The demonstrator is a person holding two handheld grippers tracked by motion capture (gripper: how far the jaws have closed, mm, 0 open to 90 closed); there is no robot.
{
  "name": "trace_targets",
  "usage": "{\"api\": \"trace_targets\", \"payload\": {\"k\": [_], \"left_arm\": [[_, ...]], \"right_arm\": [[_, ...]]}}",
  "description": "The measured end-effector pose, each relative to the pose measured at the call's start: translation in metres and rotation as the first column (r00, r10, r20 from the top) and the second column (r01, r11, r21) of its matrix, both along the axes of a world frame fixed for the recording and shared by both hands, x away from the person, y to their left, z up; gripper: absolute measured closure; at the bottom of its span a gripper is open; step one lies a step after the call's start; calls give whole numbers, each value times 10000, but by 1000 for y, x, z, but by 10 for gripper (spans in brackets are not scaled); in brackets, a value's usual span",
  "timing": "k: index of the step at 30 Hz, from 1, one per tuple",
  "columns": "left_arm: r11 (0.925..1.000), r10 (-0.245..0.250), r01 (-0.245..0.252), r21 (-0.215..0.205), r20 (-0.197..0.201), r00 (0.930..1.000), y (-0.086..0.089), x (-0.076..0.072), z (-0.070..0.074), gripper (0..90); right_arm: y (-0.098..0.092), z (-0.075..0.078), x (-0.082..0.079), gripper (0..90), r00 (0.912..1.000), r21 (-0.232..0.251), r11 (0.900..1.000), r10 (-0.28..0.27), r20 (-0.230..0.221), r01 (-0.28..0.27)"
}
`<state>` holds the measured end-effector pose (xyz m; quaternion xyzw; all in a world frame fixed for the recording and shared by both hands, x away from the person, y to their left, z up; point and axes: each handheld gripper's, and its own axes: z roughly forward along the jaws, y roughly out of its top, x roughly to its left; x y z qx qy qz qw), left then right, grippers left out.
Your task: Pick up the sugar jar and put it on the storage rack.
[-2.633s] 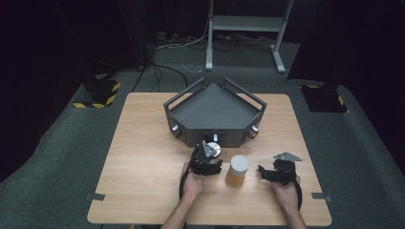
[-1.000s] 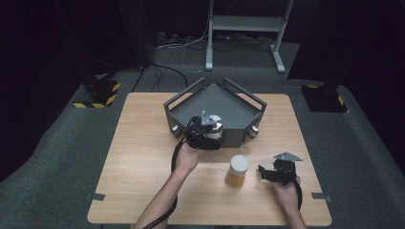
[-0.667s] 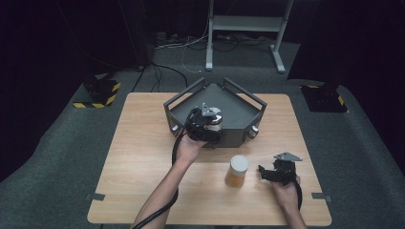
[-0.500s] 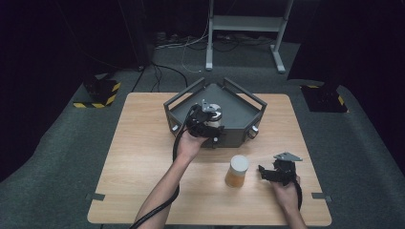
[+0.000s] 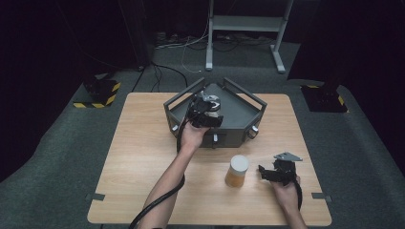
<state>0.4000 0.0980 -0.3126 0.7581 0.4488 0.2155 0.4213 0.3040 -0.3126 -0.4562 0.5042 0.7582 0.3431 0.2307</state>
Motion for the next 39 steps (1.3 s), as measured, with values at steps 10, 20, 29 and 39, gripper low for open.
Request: {"api": "trace_targets", "payload": {"k": [10,20,29,39], "left_arm": [[9944,-208,256,1023,-477,9986,-1,17,12,313],[9934,251,-172,1133,-686,9973,0,24,4,312],[9917,373,-280,1252,-726,9967,0,25,0,313],[9818,1712,-1679,-890,314,9847,-13,9,-37,311]], "right_arm": [[0,0,0,130,10000,-10,10000,-7,-11,7],[0,0,0,130,10000,-11,10000,-7,-11,7],[0,0,0,130,10000,-5,10000,-11,-17,11],[0,0,0,130,10000,-11,10000,-9,-12,9]]}}
